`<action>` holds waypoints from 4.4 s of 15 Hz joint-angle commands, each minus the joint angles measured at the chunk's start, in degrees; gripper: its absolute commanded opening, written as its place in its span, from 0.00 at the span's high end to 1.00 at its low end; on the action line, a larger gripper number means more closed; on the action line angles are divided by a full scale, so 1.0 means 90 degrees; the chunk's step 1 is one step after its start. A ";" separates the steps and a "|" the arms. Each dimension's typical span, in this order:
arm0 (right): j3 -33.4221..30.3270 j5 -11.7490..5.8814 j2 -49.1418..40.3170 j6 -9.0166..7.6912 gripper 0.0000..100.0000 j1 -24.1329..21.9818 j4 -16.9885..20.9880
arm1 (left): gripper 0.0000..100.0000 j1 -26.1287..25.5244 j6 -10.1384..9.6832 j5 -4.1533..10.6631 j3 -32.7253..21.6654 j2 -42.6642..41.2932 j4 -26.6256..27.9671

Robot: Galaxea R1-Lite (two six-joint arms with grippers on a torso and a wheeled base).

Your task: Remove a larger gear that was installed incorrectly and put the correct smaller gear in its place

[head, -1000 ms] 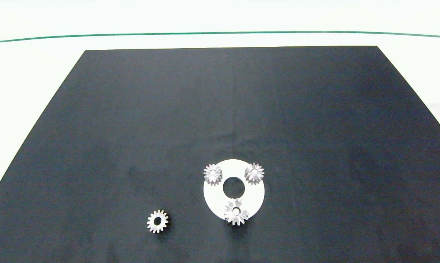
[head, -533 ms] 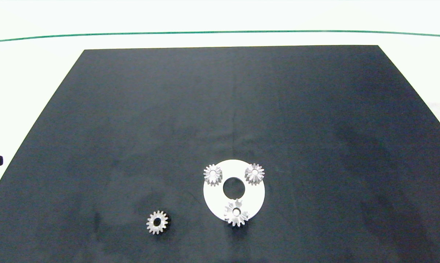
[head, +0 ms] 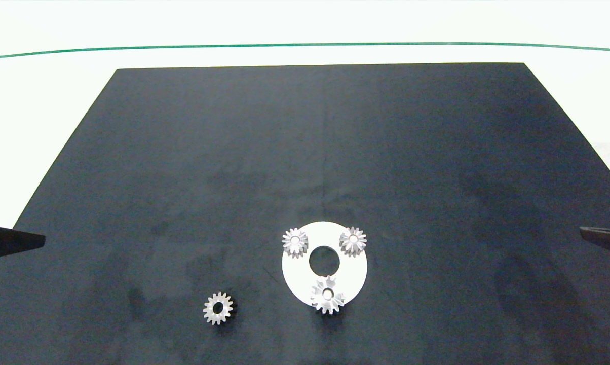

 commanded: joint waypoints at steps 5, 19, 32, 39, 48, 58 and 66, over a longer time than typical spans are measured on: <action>0.0055 -0.0125 0.0726 0.0032 0.00 0.0315 0.0014 | 0.00 -0.0186 -0.0014 0.0215 -0.0011 0.0511 0.0048; 0.0084 -0.0320 0.1087 0.0023 0.00 0.0520 0.0395 | 0.00 -0.0323 -0.0210 0.0225 -0.0235 0.0501 0.0321; -0.1557 -0.0672 0.1810 0.0511 0.00 0.2161 0.1372 | 0.00 -0.0391 -0.0210 0.0225 -0.0391 0.0325 0.0575; -0.3197 -0.1228 0.3324 0.0980 0.00 0.3801 0.2153 | 0.00 -0.0176 -0.0210 0.0234 -0.0714 -0.0007 0.0839; -0.5658 -0.1482 0.4984 0.1009 0.00 0.4993 0.4086 | 0.00 -0.0059 -0.0171 0.0596 -0.0684 0.0042 0.0829; -0.6332 -0.1853 0.6009 0.1009 0.00 0.5745 0.4282 | 0.00 -0.0049 -0.0171 0.0771 -0.0694 -0.0007 0.0819; -0.6457 -0.1853 0.6556 0.1019 0.00 0.6028 0.4282 | 0.00 -0.0049 -0.0171 0.0771 -0.0704 -0.0017 0.0819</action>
